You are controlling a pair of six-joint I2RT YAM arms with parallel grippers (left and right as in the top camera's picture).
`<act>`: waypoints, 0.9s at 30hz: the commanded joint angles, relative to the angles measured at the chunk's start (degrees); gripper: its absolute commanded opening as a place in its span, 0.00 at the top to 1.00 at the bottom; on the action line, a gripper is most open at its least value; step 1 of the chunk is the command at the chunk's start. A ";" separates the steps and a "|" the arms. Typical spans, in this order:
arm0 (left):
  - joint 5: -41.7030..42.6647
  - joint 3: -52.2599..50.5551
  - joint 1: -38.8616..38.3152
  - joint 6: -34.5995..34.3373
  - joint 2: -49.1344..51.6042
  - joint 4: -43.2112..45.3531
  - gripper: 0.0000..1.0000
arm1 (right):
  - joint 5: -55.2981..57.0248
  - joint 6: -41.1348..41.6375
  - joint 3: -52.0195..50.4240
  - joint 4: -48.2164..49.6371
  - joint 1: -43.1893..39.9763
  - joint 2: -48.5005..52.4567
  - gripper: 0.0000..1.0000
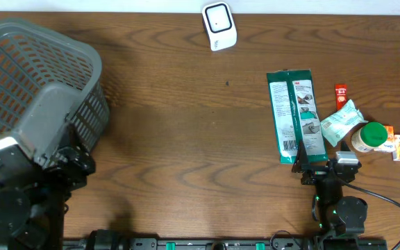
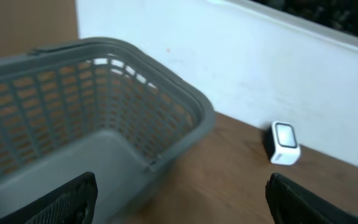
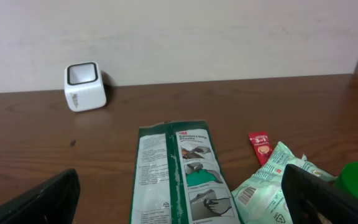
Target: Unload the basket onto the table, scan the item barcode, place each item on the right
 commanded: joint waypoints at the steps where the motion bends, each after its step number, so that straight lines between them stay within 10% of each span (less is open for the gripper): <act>1: -0.46 -6.25 -1.70 -0.02 -2.45 5.05 0.12 | 0.52 0.92 -0.07 -0.17 -0.35 -0.37 0.01; 15: 7.85 -43.69 0.00 -0.17 -27.58 53.90 0.12 | 0.55 0.92 -0.07 -0.17 -0.35 -0.37 0.01; 27: 17.70 -60.37 0.55 -0.17 -32.81 59.60 0.12 | 0.55 0.92 -0.07 -0.20 -0.35 -0.37 0.01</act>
